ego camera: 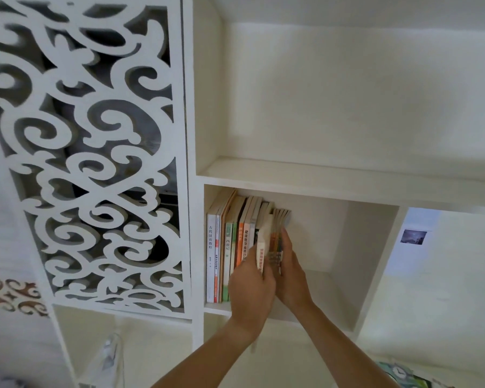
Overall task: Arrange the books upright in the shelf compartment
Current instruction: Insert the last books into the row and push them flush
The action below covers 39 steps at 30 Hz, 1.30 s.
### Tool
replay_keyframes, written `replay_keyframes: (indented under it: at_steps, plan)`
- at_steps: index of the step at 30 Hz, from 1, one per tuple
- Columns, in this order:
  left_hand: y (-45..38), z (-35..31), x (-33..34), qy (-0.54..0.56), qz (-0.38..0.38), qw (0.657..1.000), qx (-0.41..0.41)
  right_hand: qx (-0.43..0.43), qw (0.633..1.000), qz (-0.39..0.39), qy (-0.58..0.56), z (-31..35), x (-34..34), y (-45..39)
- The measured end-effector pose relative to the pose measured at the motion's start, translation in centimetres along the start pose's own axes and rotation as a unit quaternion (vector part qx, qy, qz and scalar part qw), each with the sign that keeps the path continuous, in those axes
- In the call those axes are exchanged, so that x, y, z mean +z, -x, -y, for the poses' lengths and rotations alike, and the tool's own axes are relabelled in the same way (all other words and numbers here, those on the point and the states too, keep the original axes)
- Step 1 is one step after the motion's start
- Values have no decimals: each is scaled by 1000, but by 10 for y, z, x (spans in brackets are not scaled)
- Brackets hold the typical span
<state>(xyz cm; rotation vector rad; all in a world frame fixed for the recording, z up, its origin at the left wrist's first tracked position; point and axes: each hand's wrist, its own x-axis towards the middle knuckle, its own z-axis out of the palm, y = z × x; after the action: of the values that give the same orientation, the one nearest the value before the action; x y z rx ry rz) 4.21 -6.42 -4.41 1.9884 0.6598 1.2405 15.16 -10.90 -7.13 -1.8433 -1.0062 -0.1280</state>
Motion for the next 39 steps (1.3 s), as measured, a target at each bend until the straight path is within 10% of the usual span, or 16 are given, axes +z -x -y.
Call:
replay_keyframes:
  at_steps: [39]
  plan:
    - [16,-20,-73,-6,-40,999,-25,3,991,-32,127,40,-1,-20]
